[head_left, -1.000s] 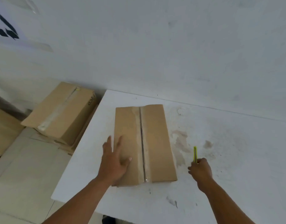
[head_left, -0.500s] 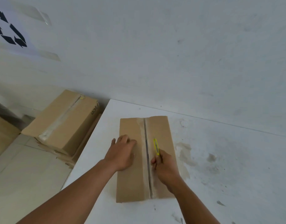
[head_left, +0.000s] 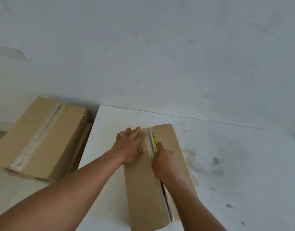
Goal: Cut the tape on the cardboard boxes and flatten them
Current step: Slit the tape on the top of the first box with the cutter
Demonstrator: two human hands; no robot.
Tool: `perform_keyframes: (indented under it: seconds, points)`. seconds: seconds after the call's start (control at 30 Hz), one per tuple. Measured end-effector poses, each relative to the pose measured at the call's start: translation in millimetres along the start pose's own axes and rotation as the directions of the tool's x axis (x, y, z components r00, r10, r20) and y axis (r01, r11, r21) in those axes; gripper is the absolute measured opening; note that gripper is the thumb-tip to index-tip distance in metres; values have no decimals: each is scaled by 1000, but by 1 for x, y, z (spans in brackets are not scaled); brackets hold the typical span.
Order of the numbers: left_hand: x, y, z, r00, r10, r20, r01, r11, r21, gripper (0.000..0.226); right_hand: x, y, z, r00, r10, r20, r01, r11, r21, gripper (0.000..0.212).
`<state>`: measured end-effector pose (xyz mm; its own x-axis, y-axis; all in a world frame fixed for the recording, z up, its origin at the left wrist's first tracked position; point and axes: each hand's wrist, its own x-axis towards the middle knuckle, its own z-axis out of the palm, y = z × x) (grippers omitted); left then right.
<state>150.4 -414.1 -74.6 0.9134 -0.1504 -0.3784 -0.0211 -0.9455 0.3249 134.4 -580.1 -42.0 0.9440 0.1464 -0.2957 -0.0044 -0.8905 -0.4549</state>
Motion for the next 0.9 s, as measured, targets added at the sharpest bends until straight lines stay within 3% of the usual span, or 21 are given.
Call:
perform_keyframes:
  seconds: [0.1, 0.27, 0.67, 0.9]
  points:
    - [4, -1, 3, 1000, 3, 2, -3, 1000, -10, 68, 14, -13, 0, 999, 1, 53, 4, 996, -94, 62]
    - [8, -2, 3, 1000, -2, 15, 2, 1000, -27, 68, 22, -21, 3, 992, 35, 125, -4, 972, -234, 71]
    - [10, -3, 4, 1000, 8, 30, -9, 1000, 11, 67, 29, -29, 4, 981, 73, 177, -6, 936, -353, 70]
    - [10, -3, 7, 1000, 12, 18, -13, 999, 36, 67, -38, -12, -3, 973, 82, 217, 26, 891, -453, 58]
